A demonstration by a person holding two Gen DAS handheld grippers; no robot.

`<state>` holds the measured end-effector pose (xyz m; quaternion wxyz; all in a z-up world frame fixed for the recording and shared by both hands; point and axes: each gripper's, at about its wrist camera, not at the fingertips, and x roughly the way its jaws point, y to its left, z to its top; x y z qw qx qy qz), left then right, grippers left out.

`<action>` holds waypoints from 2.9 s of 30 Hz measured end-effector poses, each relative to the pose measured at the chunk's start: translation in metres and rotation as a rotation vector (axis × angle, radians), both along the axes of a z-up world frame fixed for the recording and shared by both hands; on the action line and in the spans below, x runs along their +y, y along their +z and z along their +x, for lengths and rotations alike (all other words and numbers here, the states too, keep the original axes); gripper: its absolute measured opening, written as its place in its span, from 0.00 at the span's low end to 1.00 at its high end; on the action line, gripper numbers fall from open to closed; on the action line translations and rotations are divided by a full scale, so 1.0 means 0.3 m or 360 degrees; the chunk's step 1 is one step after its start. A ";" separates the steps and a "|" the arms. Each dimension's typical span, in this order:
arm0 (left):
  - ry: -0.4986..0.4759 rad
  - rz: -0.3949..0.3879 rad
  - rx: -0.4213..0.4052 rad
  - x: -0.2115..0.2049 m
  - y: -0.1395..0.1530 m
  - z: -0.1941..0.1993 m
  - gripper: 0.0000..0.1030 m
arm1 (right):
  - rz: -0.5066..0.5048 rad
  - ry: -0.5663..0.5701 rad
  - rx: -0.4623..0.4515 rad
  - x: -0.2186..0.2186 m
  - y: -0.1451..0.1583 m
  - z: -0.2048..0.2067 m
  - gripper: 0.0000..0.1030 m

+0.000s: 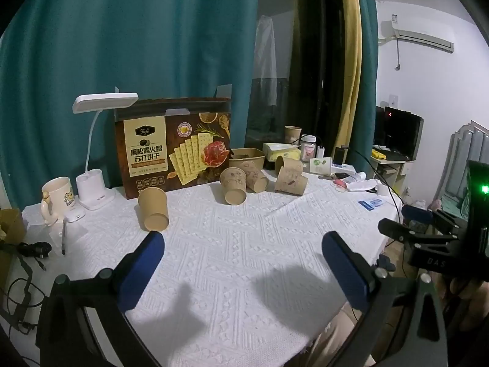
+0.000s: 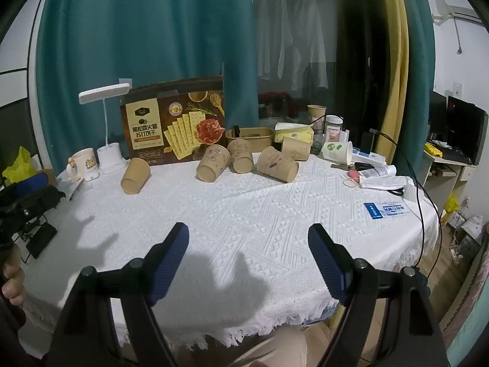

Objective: Flip cup upright

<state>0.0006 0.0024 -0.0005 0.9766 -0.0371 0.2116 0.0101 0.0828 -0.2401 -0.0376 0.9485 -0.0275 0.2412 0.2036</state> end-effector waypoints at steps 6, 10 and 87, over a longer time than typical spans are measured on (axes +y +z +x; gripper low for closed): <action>0.0000 0.0000 -0.0001 0.000 -0.001 0.000 1.00 | 0.0002 0.0009 0.0007 -0.003 0.011 -0.008 0.76; 0.0001 0.0000 -0.0001 0.000 -0.002 0.000 1.00 | 0.0000 0.0007 0.0008 -0.001 0.012 -0.008 0.76; 0.0079 -0.0004 0.0312 0.165 -0.070 0.231 1.00 | -0.0092 0.0050 0.0239 0.119 -0.084 0.233 0.76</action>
